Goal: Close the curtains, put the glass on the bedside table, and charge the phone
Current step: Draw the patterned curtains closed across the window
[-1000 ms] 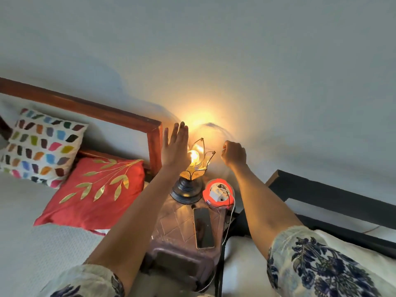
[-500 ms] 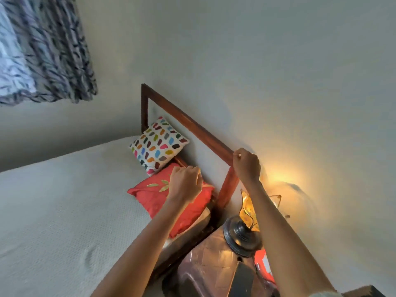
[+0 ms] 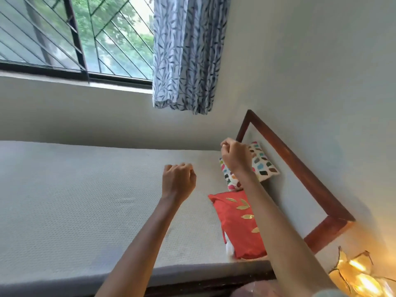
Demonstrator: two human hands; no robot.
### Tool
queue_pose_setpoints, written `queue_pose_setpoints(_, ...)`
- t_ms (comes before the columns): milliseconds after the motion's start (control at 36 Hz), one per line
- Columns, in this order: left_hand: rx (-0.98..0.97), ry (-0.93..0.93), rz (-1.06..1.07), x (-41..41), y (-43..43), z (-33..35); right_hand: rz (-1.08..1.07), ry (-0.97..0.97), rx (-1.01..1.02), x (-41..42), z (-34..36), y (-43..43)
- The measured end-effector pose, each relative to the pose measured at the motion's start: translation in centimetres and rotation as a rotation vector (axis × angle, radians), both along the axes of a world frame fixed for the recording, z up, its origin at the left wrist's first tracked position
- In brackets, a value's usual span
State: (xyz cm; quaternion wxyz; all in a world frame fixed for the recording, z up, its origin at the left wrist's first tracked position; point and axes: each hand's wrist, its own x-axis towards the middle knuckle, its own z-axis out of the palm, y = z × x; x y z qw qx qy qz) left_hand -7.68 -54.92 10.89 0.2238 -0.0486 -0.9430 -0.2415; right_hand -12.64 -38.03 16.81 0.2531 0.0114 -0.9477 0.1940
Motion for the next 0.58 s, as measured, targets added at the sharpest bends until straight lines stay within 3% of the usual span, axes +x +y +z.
queue_pose_setpoints(222,-0.007,0.063,0.221,0.9,-13.8,1.8,0.158,0.019,0.061,-3.1,2.0,-15.3)
queue_pose_setpoints(583,-0.079,-0.057,0.488,5.9,-39.2,5.0,0.457,-0.012,0.021,-1.9,3.2,-45.6)
